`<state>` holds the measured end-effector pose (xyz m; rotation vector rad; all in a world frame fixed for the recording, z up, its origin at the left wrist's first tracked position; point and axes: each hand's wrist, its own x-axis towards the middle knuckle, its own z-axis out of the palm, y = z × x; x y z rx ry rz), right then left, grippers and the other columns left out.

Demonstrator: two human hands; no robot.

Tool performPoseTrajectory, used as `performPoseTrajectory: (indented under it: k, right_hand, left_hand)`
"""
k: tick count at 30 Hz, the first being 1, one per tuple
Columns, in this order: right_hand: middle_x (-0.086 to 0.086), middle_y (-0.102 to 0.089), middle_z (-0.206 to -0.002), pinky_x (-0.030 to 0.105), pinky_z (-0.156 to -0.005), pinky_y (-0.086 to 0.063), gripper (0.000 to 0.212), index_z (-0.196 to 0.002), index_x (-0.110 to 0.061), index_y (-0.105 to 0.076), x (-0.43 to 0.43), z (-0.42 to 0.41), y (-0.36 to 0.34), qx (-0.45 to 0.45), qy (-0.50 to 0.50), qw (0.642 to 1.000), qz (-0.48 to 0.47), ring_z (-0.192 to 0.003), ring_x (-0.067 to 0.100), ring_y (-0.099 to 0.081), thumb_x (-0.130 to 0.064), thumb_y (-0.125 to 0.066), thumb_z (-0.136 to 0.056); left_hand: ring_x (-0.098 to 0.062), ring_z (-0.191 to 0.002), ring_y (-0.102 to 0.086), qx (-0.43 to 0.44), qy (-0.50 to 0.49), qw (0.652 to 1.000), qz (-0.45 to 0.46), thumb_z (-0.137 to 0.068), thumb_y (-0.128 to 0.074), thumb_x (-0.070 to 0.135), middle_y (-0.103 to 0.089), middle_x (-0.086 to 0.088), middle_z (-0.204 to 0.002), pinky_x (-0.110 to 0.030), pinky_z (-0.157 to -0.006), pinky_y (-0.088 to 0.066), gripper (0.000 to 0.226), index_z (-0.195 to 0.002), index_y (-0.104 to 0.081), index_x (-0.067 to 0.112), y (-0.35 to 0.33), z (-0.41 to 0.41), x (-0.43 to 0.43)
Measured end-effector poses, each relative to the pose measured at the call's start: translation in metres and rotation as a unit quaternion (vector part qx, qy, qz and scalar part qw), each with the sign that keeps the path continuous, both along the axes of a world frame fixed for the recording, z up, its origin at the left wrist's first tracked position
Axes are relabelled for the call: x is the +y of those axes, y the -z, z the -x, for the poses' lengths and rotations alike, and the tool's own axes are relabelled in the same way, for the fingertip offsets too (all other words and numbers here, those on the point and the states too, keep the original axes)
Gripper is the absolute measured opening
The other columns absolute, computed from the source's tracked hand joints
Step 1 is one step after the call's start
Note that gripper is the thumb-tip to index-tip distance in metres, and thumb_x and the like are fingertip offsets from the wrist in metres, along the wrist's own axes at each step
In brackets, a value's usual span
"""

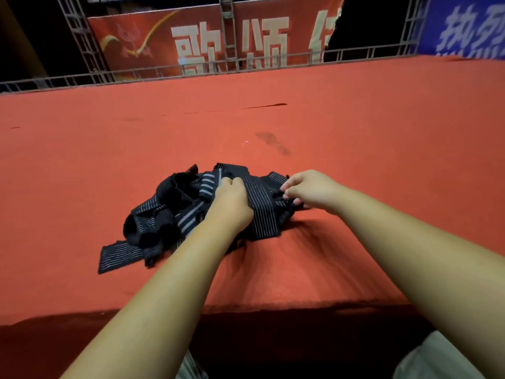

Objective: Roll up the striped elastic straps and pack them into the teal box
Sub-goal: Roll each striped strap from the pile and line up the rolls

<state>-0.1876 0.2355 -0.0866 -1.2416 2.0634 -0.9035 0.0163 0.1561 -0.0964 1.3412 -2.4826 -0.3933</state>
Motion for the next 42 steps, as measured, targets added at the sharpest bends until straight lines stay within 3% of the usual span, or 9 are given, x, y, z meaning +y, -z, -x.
performPoseTrajectory:
  k: [4, 7, 15, 18, 22, 24, 29, 37, 42]
  right_hand:
    - [0.009, -0.077, -0.111, 0.035, -0.072, -0.054, 0.03, -0.13, -0.017, -0.072, 0.004, -0.015, 0.012, -0.01, -0.026, 1.0, -0.007, -0.082, 0.018, -0.069, -0.016, -0.069, -0.099]
    - [0.004, -0.076, -0.114, 0.036, -0.076, -0.057, 0.041, -0.138, -0.019, -0.066, 0.0, -0.024, 0.023, -0.063, -0.002, 0.998, 0.013, -0.09, 0.019, -0.074, -0.021, -0.075, -0.098]
    - [0.005, -0.078, -0.102, 0.034, -0.074, -0.056, 0.02, -0.107, -0.025, -0.077, -0.003, -0.028, 0.02, -0.138, 0.096, 0.98, 0.104, -0.086, 0.021, -0.07, -0.02, -0.083, -0.089]
    - [0.003, -0.078, -0.093, 0.046, -0.08, -0.064, 0.021, -0.108, -0.025, -0.08, 0.003, -0.025, 0.005, -0.157, 0.105, 0.972, 0.144, -0.077, 0.025, -0.071, -0.015, -0.078, -0.089]
    - [-0.002, -0.077, -0.09, 0.022, -0.06, -0.055, 0.019, -0.101, -0.026, -0.081, 0.016, -0.014, -0.014, -0.152, 0.119, 0.956, 0.22, -0.064, 0.011, -0.066, -0.01, -0.074, -0.093]
    - [-0.006, -0.077, -0.091, 0.021, -0.068, -0.053, 0.021, -0.1, -0.025, -0.08, 0.021, -0.008, -0.023, -0.135, 0.125, 0.947, 0.263, -0.074, 0.01, -0.065, -0.006, -0.073, -0.093]
    - [-0.007, -0.077, -0.096, 0.02, -0.075, -0.051, 0.024, -0.1, -0.026, -0.079, 0.034, 0.013, -0.055, -0.106, 0.162, 0.926, 0.324, -0.084, 0.008, -0.067, -0.005, -0.068, -0.095]
    - [-0.005, -0.076, -0.1, 0.016, -0.07, -0.049, 0.021, -0.109, -0.024, -0.08, 0.059, 0.031, -0.1, -0.073, 0.163, 0.921, 0.346, -0.081, 0.004, -0.064, -0.01, -0.069, -0.098]
    - [-0.009, -0.071, -0.082, 0.012, -0.056, -0.046, 0.017, -0.106, -0.022, -0.081, 0.07, 0.024, -0.107, -0.067, 0.158, 0.924, 0.342, -0.062, -0.001, -0.058, -0.011, -0.072, -0.097]
  left_hand:
    - [-0.023, -0.106, -0.063, 0.145, -0.05, 0.987, -0.053, -0.088, -0.075, 0.009, -0.062, 0.0, -0.111, -0.03, -0.08, -0.044, 0.05, -0.131, -0.051, 0.009, 0.002, 0.001, -0.002]
    - [-0.016, -0.11, -0.066, 0.187, -0.048, 0.974, -0.116, -0.086, -0.084, 0.013, -0.068, 0.004, -0.129, -0.029, -0.085, -0.051, 0.075, -0.152, -0.047, 0.014, 0.004, -0.003, -0.002]
    - [-0.008, -0.109, -0.071, 0.291, -0.006, 0.942, -0.167, -0.094, -0.068, 0.0, -0.071, 0.012, -0.131, -0.037, -0.094, -0.063, 0.063, -0.15, -0.051, 0.023, 0.014, -0.014, 0.0]
    - [-0.009, -0.11, -0.068, 0.274, -0.008, 0.946, -0.173, -0.095, -0.062, 0.001, -0.067, 0.006, -0.132, -0.03, -0.089, -0.06, 0.059, -0.15, -0.049, 0.02, 0.018, -0.013, 0.006]
    - [-0.015, -0.119, -0.064, 0.2, 0.009, 0.966, -0.166, -0.096, -0.059, 0.009, -0.061, 0.003, -0.137, -0.031, -0.1, -0.052, 0.06, -0.153, -0.044, 0.014, 0.021, -0.01, 0.012]
    - [-0.014, -0.118, -0.063, 0.17, 0.015, 0.972, -0.158, -0.095, -0.061, 0.014, -0.062, 0.003, -0.136, -0.035, -0.106, -0.051, 0.061, -0.154, -0.044, 0.015, 0.019, -0.008, 0.014]
    - [-0.018, -0.099, -0.064, 0.07, 0.023, 0.986, -0.151, -0.096, -0.062, 0.023, -0.063, 0.004, -0.107, -0.035, -0.087, -0.05, 0.049, -0.142, -0.048, 0.016, 0.008, -0.003, 0.016]
    - [-0.021, -0.108, -0.061, 0.063, 0.021, 0.984, -0.163, -0.098, -0.062, 0.028, -0.058, 0.004, -0.115, -0.035, -0.096, -0.051, 0.059, -0.153, -0.045, 0.016, -0.003, 0.0, 0.014]
    - [-0.014, -0.13, -0.058, 0.125, 0.091, 0.982, -0.109, -0.1, -0.069, 0.023, -0.056, -0.006, -0.156, -0.025, -0.102, -0.042, 0.068, -0.162, -0.041, 0.013, -0.018, 0.005, 0.031]
